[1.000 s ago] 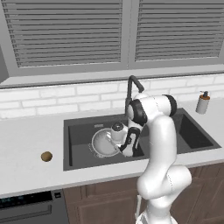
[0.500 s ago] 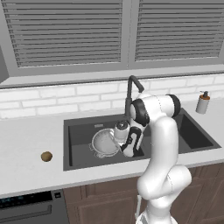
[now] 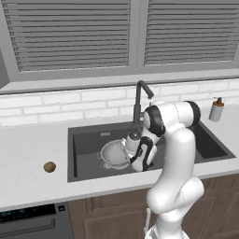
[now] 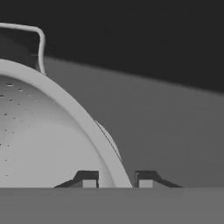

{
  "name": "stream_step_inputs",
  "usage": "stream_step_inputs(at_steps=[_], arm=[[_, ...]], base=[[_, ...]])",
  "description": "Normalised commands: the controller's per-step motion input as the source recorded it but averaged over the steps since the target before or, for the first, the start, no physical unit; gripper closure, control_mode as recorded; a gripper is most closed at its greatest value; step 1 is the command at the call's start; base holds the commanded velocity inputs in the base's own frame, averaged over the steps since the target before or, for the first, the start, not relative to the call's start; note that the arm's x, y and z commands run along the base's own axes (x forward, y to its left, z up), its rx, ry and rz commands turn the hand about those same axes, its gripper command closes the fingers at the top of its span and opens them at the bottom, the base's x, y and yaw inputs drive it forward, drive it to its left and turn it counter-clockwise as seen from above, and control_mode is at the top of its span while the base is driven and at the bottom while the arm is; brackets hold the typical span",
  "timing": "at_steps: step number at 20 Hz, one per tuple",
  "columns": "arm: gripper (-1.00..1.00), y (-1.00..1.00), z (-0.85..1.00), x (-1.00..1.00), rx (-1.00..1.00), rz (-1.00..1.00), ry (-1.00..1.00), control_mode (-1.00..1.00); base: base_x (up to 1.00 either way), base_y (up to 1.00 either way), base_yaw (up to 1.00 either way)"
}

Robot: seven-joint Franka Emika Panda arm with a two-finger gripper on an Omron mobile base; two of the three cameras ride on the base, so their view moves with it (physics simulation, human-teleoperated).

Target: Put the colander in the sink, put the kiwi in the colander, and turn on the sink faucet and pour water over the colander.

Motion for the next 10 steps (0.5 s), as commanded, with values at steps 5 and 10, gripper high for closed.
stream_step_inputs(at_steps=[5, 10], arm=[[1.00, 0.07, 0.02, -0.31, 0.11, -0.10, 0.03, -1.00], [-1.00, 0.22, 0.00, -0.02, 0.06, -0.10, 0.04, -1.00]], base=[[0.00, 0.00, 0.00], [0.00, 0.00, 0.00]])
